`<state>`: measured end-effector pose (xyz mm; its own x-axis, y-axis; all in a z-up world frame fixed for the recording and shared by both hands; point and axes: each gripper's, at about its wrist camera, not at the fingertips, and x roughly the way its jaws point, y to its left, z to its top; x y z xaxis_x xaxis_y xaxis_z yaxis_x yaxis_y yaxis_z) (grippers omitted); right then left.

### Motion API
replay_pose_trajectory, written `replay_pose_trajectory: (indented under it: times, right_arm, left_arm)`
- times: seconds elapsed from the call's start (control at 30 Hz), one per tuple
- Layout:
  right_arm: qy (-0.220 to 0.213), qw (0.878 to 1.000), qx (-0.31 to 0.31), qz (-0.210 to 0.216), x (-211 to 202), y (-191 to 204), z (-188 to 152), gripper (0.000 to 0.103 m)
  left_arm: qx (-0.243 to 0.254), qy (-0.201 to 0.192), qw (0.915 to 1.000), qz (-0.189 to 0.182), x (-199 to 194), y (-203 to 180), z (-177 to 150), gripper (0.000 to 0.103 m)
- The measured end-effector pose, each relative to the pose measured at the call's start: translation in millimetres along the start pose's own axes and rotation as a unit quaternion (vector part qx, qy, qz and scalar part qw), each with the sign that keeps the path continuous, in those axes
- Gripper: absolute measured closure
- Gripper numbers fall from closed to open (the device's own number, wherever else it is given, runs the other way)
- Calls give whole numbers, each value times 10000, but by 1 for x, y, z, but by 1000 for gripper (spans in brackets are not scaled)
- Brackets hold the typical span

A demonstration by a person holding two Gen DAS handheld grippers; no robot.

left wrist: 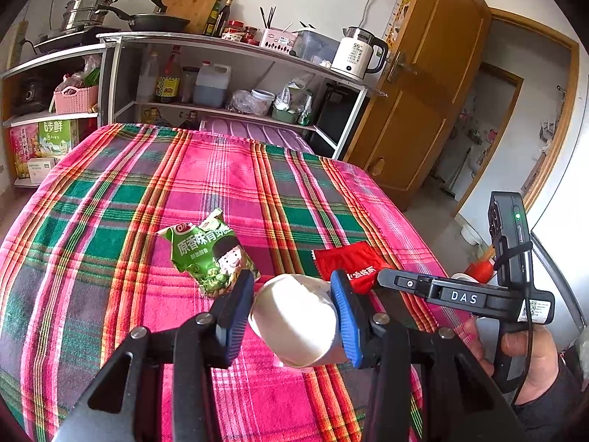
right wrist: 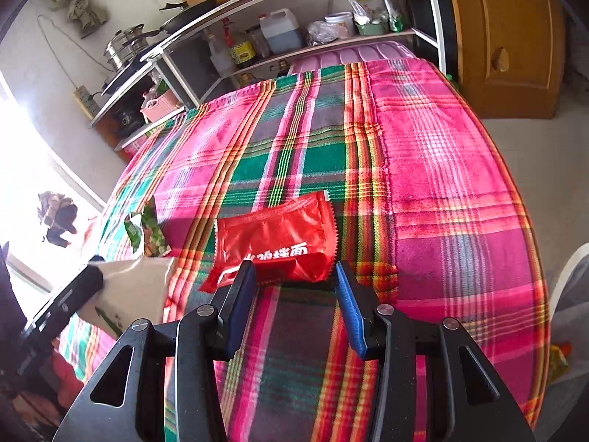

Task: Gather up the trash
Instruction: 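Grasp the crumpled white paper cup with the left tool while the right tool grasps the red bag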

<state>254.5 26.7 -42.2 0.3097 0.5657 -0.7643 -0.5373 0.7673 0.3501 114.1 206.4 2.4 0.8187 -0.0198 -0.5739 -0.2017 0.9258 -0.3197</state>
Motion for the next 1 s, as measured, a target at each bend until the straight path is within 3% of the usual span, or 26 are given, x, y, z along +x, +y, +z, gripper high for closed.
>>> replay_pose_trajectory:
  times: [0.23, 0.3, 0.33, 0.47, 1.0]
  right_arm:
    - [27, 9991, 373, 176, 5, -5, 7, 58]
    - [-17, 9996, 276, 63, 6, -1, 8, 66]
    - [-22, 9998, 207, -76, 7, 0, 8, 82]
    - [-54, 9998, 119, -138, 8, 1, 4, 93]
    - [-489, 9987, -15, -131, -49, -12, -28, 99]
  left_arm:
    - [21, -4, 10000, -15, 1, -1, -2, 58]
    - [33, 0, 10000, -17, 2, -1, -4, 58]
    - [43, 1, 10000, -9, 2, -2, -4, 58]
    - [47, 10, 10000, 6, 2, -2, -6, 58]
    - [147, -86, 9999, 12, -16, -23, -9, 58]
